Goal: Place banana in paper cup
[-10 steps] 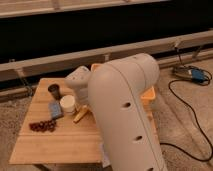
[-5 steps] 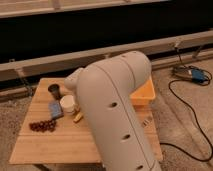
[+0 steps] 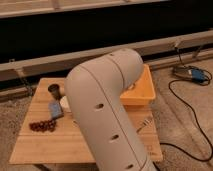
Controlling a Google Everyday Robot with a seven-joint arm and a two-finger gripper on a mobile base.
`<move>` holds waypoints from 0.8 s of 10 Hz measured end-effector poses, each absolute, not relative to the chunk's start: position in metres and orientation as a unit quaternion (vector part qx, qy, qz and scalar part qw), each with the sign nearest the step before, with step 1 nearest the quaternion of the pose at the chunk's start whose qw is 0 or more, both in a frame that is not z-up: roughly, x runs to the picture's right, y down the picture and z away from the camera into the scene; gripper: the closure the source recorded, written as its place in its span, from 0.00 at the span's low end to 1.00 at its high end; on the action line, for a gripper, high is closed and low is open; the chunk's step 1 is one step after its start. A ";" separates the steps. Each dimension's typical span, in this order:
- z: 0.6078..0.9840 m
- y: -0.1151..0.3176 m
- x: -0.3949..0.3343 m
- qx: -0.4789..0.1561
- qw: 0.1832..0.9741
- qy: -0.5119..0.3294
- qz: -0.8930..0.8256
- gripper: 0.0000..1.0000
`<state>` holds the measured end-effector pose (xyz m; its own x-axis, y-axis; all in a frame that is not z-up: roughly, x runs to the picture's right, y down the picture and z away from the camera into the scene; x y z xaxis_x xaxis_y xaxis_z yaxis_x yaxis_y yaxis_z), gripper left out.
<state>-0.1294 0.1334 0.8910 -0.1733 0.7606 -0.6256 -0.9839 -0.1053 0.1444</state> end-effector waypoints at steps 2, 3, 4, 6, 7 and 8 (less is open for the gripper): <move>0.894 0.136 -0.126 -0.202 0.610 0.277 0.714 0.75; 0.895 0.138 -0.126 -0.201 0.611 0.277 0.714 0.85; 0.895 0.139 -0.124 -0.200 0.612 0.277 0.713 0.95; 0.882 0.135 -0.124 -0.201 0.620 0.270 0.708 1.00; 0.872 0.132 -0.122 -0.202 0.625 0.267 0.705 1.00; 0.859 0.128 -0.122 -0.203 0.632 0.261 0.701 1.00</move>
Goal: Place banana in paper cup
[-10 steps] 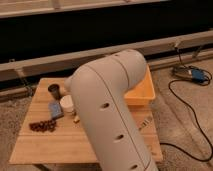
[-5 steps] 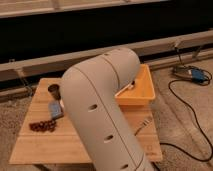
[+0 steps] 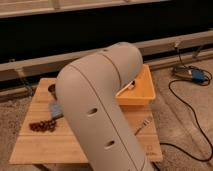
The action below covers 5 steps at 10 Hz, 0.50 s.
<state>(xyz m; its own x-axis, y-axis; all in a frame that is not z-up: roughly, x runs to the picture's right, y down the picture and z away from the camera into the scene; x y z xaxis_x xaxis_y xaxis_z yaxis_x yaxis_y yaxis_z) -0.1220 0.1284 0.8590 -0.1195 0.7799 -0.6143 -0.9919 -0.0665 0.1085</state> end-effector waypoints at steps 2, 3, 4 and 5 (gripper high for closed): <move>0.826 0.122 -0.126 -0.210 0.651 0.241 0.689 1.00; 0.811 0.122 -0.129 -0.212 0.660 0.232 0.682 1.00; 0.794 0.120 -0.135 -0.213 0.672 0.219 0.675 1.00; 0.780 0.116 -0.140 -0.212 0.680 0.206 0.671 1.00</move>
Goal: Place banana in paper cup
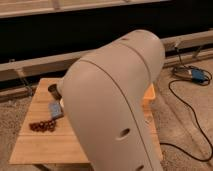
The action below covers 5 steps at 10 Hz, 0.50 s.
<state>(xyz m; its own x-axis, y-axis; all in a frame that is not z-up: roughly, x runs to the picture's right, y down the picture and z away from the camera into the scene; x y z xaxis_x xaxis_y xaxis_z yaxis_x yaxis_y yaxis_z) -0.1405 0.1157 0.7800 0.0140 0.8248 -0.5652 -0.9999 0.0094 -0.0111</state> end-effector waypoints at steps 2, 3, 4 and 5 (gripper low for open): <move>0.768 0.101 -0.141 -0.210 0.688 0.184 0.670 1.00; 0.767 0.091 -0.146 -0.213 0.695 0.163 0.667 1.00; 0.772 0.081 -0.153 -0.219 0.701 0.145 0.663 1.00; 0.776 0.075 -0.160 -0.225 0.705 0.134 0.659 1.00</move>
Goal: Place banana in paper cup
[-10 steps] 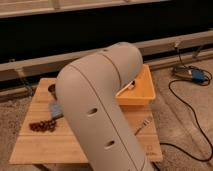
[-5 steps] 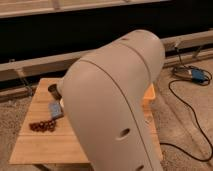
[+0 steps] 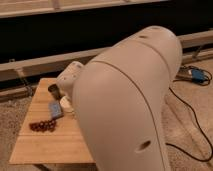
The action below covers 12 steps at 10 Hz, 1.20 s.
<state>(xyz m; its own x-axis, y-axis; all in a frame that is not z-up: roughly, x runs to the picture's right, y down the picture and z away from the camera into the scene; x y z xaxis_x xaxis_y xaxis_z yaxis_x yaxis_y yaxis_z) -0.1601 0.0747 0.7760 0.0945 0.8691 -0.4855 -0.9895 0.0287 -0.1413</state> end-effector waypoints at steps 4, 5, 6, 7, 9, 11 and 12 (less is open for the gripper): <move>0.792 0.046 -0.185 -0.258 0.712 0.078 0.648 1.00; 0.794 0.036 -0.190 -0.263 0.712 0.064 0.648 1.00; 0.793 0.032 -0.195 -0.266 0.713 0.056 0.646 1.00; 0.792 0.029 -0.201 -0.269 0.714 0.045 0.644 1.00; 0.792 0.024 -0.206 -0.266 0.716 0.032 0.645 1.00; 0.796 0.022 -0.217 -0.249 0.722 0.018 0.645 1.00; 0.800 0.021 -0.218 -0.240 0.724 0.014 0.647 1.00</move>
<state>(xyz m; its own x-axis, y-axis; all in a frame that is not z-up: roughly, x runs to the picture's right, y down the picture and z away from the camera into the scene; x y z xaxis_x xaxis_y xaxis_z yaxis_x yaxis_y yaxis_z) -0.2182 0.0210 0.7997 0.1625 0.9299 -0.3300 -0.9429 0.0477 -0.3297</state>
